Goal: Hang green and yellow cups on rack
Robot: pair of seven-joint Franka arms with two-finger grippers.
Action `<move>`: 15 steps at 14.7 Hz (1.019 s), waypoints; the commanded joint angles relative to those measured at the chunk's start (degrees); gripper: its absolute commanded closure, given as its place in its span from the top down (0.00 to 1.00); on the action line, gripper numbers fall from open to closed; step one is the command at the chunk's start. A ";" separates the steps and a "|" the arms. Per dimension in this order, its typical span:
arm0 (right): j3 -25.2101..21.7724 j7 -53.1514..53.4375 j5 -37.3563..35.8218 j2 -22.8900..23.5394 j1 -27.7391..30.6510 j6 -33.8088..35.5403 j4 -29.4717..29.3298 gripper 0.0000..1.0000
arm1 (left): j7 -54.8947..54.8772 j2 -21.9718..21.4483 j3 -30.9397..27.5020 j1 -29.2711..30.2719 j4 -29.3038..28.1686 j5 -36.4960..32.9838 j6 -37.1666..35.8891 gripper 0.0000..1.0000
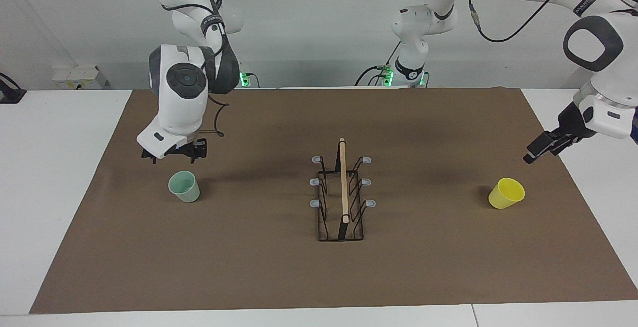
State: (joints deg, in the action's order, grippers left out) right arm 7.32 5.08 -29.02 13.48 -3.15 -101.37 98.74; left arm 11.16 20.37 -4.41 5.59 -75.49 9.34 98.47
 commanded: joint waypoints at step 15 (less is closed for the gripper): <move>0.24 -1.18 -2.79 1.64 -1.77 1.52 1.19 1.00 | 37.69 21.63 -5.52 6.79 11.42 16.66 4.63 1.00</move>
State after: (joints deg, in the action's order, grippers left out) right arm 7.29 10.18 -30.51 15.58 -5.06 -101.22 99.34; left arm 45.94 39.97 -9.81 10.55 -65.90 21.80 104.04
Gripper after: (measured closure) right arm 0.000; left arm 0.000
